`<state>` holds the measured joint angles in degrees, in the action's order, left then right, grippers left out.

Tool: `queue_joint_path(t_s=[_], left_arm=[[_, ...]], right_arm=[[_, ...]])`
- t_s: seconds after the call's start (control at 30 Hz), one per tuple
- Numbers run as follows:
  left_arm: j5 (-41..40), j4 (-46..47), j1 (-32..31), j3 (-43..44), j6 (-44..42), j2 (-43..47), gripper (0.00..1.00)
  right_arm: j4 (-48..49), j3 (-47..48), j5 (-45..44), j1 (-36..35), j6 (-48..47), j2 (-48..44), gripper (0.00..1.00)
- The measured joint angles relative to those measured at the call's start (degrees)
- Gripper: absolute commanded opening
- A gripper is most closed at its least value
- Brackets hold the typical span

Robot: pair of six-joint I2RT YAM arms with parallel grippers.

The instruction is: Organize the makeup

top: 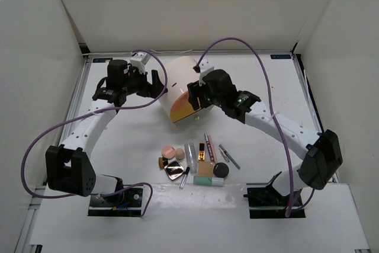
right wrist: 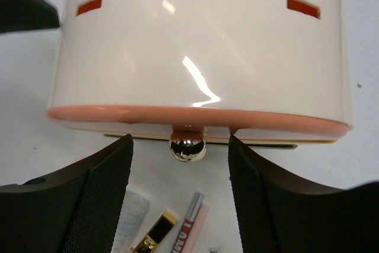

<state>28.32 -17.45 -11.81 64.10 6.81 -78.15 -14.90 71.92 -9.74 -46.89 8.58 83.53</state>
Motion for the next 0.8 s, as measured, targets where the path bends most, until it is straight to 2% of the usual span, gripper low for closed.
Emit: queue_joint_path(t_s=[0.27, 0.37, 0.43, 0.53, 0.67, 0.8], left_arm=[[0.3, 0.3, -1.2, 1.2, -0.6, -3.0, 0.98], [0.4, 0.3, -1.2, 2.6, -0.9, -4.6, 0.98], [0.4, -0.1, -1.2, 3.4, -1.1, -5.2, 0.98], [0.2, -0.1, -1.2, 3.9, -1.3, -5.4, 0.98], [-0.6, -0.1, -1.3, 4.0, -1.3, -5.4, 0.98], [-1.4, -0.1, -1.4, 4.0, -1.0, -5.4, 0.98]], right_arm=[[0.4, 3.8, 11.7, 8.7, -0.9, 5.6, 0.5], [0.7, 4.1, 15.8, 10.2, -2.0, 6.2, 0.35], [0.7, 4.2, 16.9, 10.9, -3.1, 6.2, 0.21], [0.4, 4.2, 18.6, 11.6, -3.6, 6.2, 0.09], [-0.1, 3.8, 19.1, 11.8, -4.7, 5.7, 0.08], [-1.2, -0.8, 18.4, 12.0, -5.9, 0.5, 0.04]])
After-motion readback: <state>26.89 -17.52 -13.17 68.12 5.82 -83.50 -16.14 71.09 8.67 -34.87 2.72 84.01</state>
